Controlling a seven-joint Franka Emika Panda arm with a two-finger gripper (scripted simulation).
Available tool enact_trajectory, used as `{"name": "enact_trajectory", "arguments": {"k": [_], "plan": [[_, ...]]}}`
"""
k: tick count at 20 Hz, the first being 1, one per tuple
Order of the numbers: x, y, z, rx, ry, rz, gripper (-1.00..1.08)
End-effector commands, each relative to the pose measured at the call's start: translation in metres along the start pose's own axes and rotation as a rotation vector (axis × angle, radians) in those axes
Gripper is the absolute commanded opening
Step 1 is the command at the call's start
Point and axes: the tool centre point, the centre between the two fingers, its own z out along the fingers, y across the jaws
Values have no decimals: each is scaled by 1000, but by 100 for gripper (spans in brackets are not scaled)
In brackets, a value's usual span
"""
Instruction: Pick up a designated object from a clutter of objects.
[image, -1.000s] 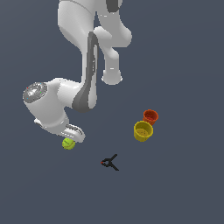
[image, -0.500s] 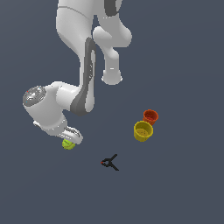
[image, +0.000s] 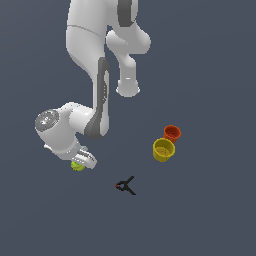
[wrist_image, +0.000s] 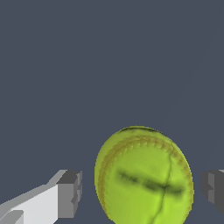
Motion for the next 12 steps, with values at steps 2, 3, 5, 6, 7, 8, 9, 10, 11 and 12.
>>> {"name": "enact_trajectory", "arguments": {"k": [2,3,5,6,7,8,9,10,11,12], "plan": [[1,0,8,0,2,0,100],[1,0,9,0,2,0,100],[2,0,9,0,2,0,-100],[2,0,9,0,2,0,-100],[2,0,9,0,2,0,-100],[2,0,9,0,2,0,-100],[2,0,9,0,2,0,-100],[2,0,9,0,2,0,-100],[2,0,9,0,2,0,-100],[2,0,9,0,2,0,-100]]}}
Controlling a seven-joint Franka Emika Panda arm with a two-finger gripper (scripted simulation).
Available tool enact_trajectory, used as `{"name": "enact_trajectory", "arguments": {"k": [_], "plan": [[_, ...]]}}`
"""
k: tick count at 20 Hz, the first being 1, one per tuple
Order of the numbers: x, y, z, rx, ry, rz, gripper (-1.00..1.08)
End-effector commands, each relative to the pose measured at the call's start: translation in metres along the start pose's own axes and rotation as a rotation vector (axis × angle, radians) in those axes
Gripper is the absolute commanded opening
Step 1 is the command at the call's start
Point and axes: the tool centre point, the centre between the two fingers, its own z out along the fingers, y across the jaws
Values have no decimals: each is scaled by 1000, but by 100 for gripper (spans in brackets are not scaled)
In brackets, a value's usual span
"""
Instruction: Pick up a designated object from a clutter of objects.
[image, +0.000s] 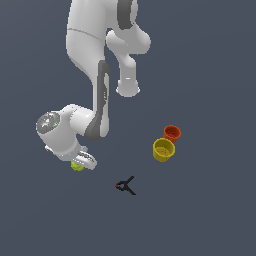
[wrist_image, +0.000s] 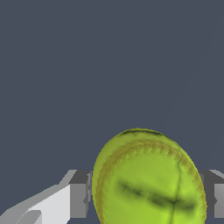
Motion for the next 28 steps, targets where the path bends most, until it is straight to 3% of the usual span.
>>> {"name": "enact_trajectory", "arguments": {"k": [1,14,28], "plan": [[0,0,1,0,0,0,-100],[-13,-6,-23,0,0,0,-100],[-66,-32,-116,1,0,0,-100]]}}
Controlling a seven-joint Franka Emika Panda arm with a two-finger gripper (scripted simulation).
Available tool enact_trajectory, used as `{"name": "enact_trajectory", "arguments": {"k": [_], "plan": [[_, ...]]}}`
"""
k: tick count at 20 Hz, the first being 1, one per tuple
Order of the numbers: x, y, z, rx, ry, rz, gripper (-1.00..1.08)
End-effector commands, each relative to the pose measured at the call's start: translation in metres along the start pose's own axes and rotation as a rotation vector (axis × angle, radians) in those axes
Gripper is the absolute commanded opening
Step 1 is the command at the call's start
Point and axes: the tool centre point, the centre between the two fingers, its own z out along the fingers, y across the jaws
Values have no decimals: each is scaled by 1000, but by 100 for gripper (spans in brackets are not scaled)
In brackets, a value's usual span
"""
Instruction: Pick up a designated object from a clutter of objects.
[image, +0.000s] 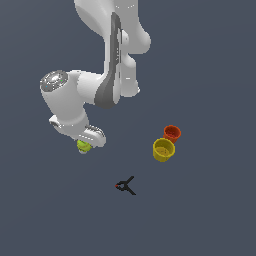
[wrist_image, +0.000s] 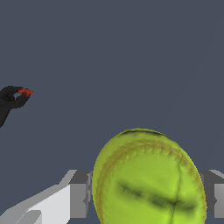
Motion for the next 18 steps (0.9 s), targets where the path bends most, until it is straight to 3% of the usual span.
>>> {"name": "enact_trajectory", "arguments": {"k": [1,18], "plan": [[-11,-5,-21,0,2,0,-100],[-92,-44,-170,-4,3,1,-100]]}}
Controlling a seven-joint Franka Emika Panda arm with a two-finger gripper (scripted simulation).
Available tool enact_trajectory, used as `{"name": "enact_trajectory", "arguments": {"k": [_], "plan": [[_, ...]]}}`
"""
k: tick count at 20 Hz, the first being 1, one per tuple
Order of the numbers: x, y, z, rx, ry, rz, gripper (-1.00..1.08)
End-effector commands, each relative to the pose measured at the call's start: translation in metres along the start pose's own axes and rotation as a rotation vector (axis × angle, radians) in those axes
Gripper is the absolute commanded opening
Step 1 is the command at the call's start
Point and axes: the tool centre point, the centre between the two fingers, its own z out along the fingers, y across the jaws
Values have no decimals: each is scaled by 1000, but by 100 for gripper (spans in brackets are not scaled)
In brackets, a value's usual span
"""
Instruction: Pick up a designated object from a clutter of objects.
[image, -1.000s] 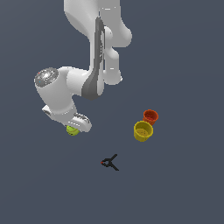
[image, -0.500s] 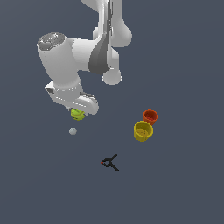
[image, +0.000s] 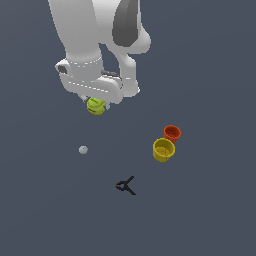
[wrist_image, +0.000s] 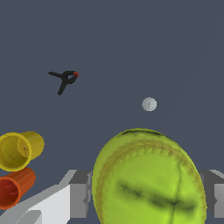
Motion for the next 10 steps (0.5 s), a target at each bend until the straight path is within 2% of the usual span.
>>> {"name": "enact_trajectory", "arguments": {"k": [1,10], "plan": [[-13,-6,-25,-1,2,0,-100],[-48,-25,-95,-1,2,0,-100]]}}
